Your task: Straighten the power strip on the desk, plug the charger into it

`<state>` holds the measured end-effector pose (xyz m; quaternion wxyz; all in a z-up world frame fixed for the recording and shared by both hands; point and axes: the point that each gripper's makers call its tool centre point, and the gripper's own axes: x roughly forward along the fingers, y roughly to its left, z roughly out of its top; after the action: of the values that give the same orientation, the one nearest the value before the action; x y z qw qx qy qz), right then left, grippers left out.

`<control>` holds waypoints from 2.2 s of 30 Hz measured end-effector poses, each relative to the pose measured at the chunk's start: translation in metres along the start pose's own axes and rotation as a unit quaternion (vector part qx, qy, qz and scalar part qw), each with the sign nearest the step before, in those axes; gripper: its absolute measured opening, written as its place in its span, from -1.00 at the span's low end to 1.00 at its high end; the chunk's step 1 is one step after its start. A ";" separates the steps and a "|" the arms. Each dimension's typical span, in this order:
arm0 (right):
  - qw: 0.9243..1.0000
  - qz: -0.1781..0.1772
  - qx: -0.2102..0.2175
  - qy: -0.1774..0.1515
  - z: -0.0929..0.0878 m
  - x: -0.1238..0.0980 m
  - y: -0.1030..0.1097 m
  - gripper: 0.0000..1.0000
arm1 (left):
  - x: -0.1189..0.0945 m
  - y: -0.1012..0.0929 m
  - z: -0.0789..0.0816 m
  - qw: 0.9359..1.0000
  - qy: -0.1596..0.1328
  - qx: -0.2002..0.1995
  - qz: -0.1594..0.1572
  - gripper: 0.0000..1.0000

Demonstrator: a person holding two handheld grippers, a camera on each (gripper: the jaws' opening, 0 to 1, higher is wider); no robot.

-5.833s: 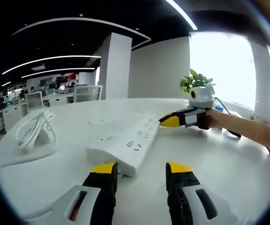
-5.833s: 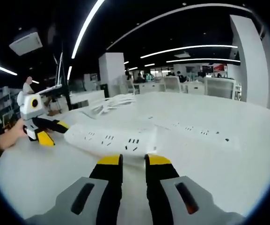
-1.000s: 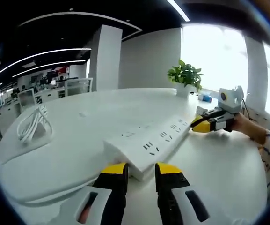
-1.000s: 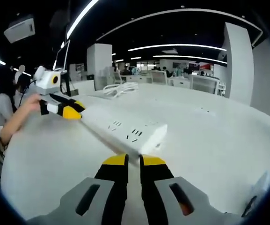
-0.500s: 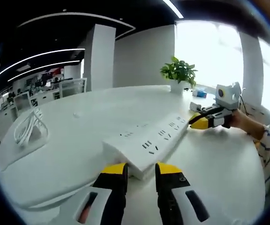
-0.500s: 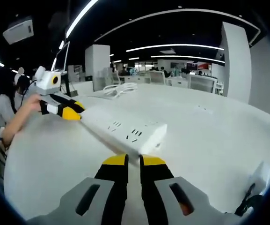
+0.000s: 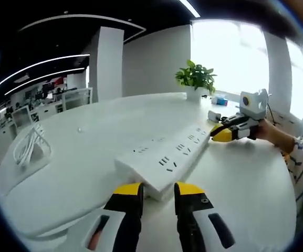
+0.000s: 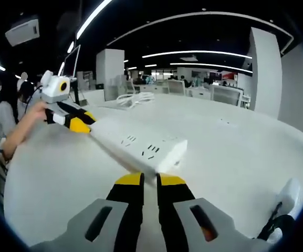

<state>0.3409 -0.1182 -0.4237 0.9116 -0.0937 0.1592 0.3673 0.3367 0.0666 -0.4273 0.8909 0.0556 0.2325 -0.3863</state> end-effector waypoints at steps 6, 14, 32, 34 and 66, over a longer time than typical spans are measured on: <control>1.000 0.012 0.016 -0.010 0.001 0.000 -0.003 -0.80 | 0.000 0.000 -0.001 1.000 -0.001 0.003 -0.002 -0.53; 0.999 -0.031 -0.019 -0.026 0.016 -0.022 -0.018 -0.77 | -0.002 0.003 0.007 1.000 -0.011 0.026 0.007 -0.50; 0.991 -0.133 -0.008 -0.031 0.007 -0.114 -0.066 -0.76 | -0.018 0.008 0.049 0.994 -0.100 0.035 0.037 -0.38; 0.990 -0.143 -0.010 -0.017 0.000 -0.119 -0.069 -0.75 | -0.017 0.005 0.048 0.994 -0.098 0.039 0.036 -0.38; 0.980 -0.157 0.004 0.119 -0.054 -0.126 -0.082 -0.67 | -0.015 -0.002 0.050 0.994 -0.094 0.053 0.026 -0.35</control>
<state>0.3006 -0.2725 -0.4249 0.9329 -0.1564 0.2512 0.2051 0.3448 0.0617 -0.3762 0.9142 0.0722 0.1257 -0.3785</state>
